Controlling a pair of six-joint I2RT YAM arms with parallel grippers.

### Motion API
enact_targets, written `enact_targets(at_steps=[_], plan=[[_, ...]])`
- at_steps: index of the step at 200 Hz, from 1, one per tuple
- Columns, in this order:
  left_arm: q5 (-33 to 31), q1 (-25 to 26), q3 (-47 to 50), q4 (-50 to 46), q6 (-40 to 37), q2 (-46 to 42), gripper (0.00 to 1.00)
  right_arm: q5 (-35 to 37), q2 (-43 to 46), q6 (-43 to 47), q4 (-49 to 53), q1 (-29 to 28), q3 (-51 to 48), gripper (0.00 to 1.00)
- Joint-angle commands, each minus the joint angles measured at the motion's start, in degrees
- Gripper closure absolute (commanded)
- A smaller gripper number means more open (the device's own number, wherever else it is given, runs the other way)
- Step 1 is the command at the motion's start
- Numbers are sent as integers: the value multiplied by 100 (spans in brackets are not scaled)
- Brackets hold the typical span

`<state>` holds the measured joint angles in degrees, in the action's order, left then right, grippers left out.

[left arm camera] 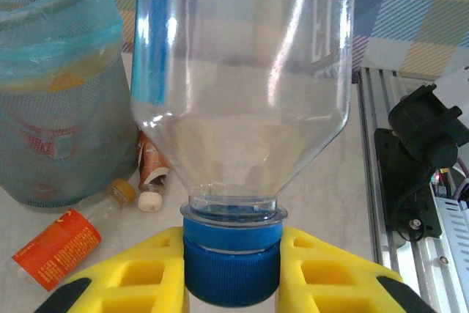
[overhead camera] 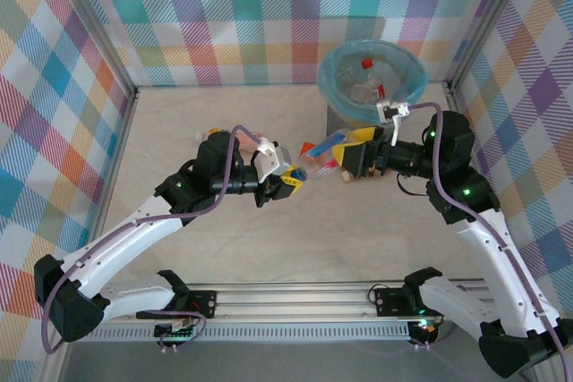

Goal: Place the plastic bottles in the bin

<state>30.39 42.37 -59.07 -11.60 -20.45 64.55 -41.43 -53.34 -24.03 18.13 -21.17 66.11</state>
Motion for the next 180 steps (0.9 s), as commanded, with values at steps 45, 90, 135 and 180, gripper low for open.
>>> enact_targets(at_steps=[45,90,135,180], plan=[[12,61,-193,350,-12,-105,100,-49,-122,328,148,-290,231,7],[-51,62,-140,316,-65,-154,100,374,-34,364,217,-298,146,15],[-146,61,-18,381,-56,-273,100,230,-101,312,281,-293,208,29],[-257,63,43,404,-69,-393,100,258,-84,270,264,-298,192,38]])
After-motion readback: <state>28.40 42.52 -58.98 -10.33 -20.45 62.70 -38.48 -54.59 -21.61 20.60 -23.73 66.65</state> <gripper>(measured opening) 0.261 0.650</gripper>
